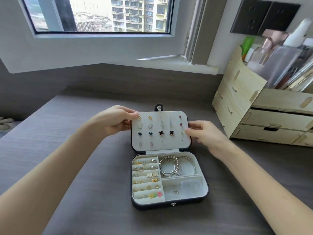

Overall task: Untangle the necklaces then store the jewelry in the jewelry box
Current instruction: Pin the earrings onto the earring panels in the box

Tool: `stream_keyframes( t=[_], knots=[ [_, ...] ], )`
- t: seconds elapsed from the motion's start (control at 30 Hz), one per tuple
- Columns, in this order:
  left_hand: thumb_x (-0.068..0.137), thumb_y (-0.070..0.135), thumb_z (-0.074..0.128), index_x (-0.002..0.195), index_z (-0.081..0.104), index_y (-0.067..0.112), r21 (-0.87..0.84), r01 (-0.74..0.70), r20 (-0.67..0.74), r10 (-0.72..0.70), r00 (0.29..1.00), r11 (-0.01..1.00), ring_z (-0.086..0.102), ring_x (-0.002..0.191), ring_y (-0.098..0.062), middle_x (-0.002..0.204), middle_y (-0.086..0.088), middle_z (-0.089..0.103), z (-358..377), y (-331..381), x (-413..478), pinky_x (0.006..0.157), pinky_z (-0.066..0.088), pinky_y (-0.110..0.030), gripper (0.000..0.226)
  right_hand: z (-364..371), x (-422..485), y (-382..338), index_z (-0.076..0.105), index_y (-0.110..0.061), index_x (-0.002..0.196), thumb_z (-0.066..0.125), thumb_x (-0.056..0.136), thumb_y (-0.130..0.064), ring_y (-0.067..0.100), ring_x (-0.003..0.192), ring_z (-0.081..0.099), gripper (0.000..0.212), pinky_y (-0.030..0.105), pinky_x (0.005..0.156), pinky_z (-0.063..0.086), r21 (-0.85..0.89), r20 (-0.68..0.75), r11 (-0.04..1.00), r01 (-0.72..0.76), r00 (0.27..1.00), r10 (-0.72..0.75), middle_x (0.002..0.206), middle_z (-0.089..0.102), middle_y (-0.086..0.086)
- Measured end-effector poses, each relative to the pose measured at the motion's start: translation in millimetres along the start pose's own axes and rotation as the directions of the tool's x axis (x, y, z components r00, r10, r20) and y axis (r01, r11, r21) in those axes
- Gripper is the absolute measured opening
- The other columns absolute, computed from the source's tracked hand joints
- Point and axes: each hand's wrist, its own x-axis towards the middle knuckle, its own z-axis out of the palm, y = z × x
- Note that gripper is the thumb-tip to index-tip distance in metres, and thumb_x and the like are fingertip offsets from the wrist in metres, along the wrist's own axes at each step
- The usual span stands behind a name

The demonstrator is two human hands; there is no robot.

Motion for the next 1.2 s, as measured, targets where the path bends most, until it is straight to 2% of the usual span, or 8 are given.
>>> stream_keyframes(
  t=[0.2,0.3,0.4,0.5,0.67,0.83,1.03,1.2],
  knots=[
    [0.092,0.006,0.056,0.096,0.067,0.017,0.360,-0.291,0.034,0.299,0.954,0.886,0.064,0.095,-0.013,0.098,-0.002,0.070,22,39,-11,0.084,0.051,-0.030,0.016,-25,10,-19,0.057,-0.018,0.112,0.067,0.083,-0.004,0.015,0.097,0.061,0.034,0.018,0.074,0.047,-0.022,-0.078,0.991,0.128,0.989,-0.130,0.100,0.063,-0.004],
    [0.091,0.010,0.058,0.101,0.065,0.024,0.471,-0.401,0.040,0.435,0.900,0.786,0.063,0.100,-0.010,0.101,0.005,0.069,28,38,-24,0.085,0.052,-0.036,0.019,-37,-6,-40,0.049,-0.034,0.125,0.069,0.082,-0.017,0.006,0.112,0.050,0.050,0.023,0.092,0.040,-0.255,0.000,0.910,0.329,0.941,-0.340,0.117,0.056,-0.012],
    [0.088,0.008,0.062,0.099,0.062,0.029,0.459,-0.544,0.101,0.567,0.818,0.703,0.063,0.097,-0.006,0.102,0.008,0.065,28,27,-48,0.083,0.049,-0.022,0.025,-36,-35,-54,0.051,-0.039,0.123,0.066,0.078,-0.035,0.001,0.116,0.045,0.048,0.030,0.101,0.032,-0.487,0.186,0.702,0.519,0.847,-0.498,0.119,0.055,-0.023],
    [0.083,0.018,0.069,0.103,0.064,0.021,0.480,-0.664,0.227,0.650,0.725,0.573,0.061,0.100,-0.012,0.104,0.007,0.062,27,9,-75,0.087,0.048,-0.019,0.021,-23,-62,-48,0.060,-0.029,0.111,0.061,0.076,-0.046,0.007,0.105,0.054,0.039,0.037,0.092,0.037,-0.632,0.227,0.436,0.640,0.692,-0.686,0.107,0.062,-0.019],
    [0.077,0.017,0.067,0.102,0.056,0.033,0.653,-0.705,0.384,0.681,0.623,0.277,0.052,0.100,-0.002,0.104,0.021,0.052,29,-36,-103,0.088,0.040,-0.013,0.032,-2,-88,-16,0.064,-0.019,0.085,0.066,0.078,-0.039,0.019,0.086,0.061,0.021,0.039,0.081,0.039,-0.704,0.334,0.086,0.705,0.435,-0.836,0.093,0.067,-0.008],
    [0.086,0.017,0.060,0.105,0.055,0.023,0.670,-0.738,0.509,0.675,0.534,0.079,0.048,0.096,-0.011,0.105,0.011,0.051,34,-68,-105,0.086,0.039,-0.018,0.020,15,-102,15,0.062,-0.016,0.083,0.064,0.083,-0.030,0.025,0.081,0.060,0.014,0.038,0.082,0.038,-0.724,0.468,-0.108,0.681,0.369,-0.803,0.093,0.065,0.001],
    [0.087,0.034,0.058,0.123,0.055,0.017,0.727,-0.671,0.562,0.689,0.458,-0.147,0.050,0.120,-0.016,0.129,0.002,0.059,38,-85,-101,0.097,0.039,-0.030,0.040,10,-105,18,0.060,-0.016,0.092,0.069,0.074,-0.026,0.025,0.088,0.058,0.023,0.039,0.085,0.039,-0.700,0.499,-0.062,0.712,0.425,-0.755,0.103,0.063,0.003],
    [0.086,0.025,0.062,0.115,0.058,0.017,0.729,-0.653,0.537,0.763,0.360,-0.205,0.056,0.112,-0.014,0.121,0.004,0.065,43,-92,-96,0.086,0.043,-0.030,0.030,11,-101,8,0.063,-0.018,0.088,0.066,0.075,-0.046,0.019,0.095,0.058,0.031,0.038,0.090,0.038,-0.643,0.386,0.224,0.732,0.563,-0.731,0.102,0.064,-0.006]
  ],
)
